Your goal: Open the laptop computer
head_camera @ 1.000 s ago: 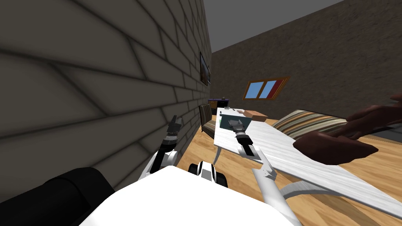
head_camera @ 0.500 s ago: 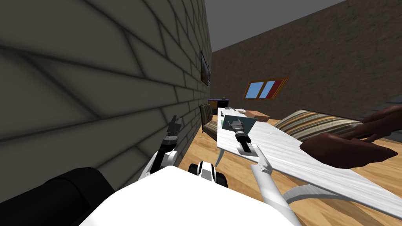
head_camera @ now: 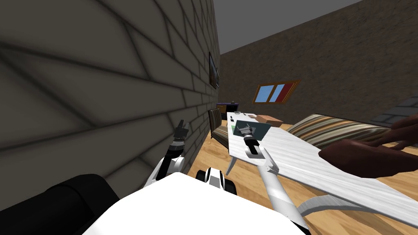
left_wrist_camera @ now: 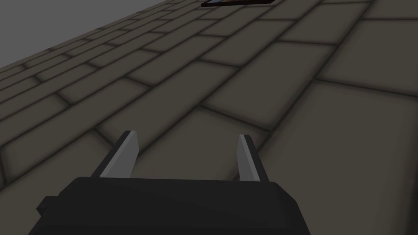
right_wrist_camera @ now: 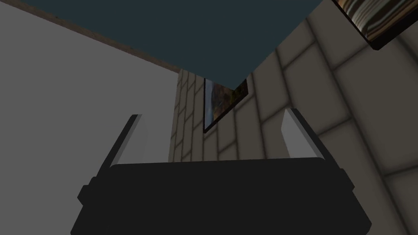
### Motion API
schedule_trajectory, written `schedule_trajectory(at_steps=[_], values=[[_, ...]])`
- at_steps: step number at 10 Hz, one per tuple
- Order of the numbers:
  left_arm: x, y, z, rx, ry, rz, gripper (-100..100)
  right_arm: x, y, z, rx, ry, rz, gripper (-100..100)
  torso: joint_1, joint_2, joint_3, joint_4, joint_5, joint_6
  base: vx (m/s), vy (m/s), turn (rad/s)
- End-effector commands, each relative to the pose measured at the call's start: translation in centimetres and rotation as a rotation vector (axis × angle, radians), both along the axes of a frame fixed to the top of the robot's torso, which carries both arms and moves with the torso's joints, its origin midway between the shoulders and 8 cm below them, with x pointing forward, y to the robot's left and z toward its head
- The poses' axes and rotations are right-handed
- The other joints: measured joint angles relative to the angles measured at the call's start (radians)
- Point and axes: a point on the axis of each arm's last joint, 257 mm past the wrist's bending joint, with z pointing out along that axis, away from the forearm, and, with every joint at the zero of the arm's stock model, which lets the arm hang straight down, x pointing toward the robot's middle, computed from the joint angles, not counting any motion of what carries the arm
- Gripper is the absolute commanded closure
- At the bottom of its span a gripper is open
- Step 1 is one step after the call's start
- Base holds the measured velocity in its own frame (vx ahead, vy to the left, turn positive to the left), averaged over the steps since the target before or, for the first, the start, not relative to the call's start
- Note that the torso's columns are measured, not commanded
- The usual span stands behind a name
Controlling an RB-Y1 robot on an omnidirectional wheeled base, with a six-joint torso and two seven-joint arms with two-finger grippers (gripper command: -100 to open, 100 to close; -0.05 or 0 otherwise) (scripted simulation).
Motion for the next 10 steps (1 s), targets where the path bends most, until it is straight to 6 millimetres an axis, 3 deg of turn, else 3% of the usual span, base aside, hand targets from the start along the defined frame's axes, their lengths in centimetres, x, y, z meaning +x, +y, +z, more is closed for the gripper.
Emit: schedule_trajectory(at_steps=[1, 9, 10], values=[[0.0, 0.0, 0.0, 0.000, 0.000, 0.000, 0, 1.3, -0.8, -0.5, -0.106, 0.033, -0.051, -100, -0.002, 0.000, 0.000, 0.000, -0.001, 0.000, 0.038, 0.086, -0.033], [0.0, 0.0, 0.0, 0.000, 0.000, 0.000, 0, 3.2, -2.9, -0.7, -0.304, 0.080, -0.136, -100, -0.003, 0.001, 0.001, 0.000, -0.001, 0.000, 0.029, 0.070, -0.019], [0.0, 0.0, 0.0, 0.000, 0.000, 0.000, 0, 3.9, -3.7, 0.0, -0.319, 0.071, -0.168, -100, -0.003, 0.002, 0.001, 0.001, -0.001, 0.000, -0.029, -0.035, 0.151]])
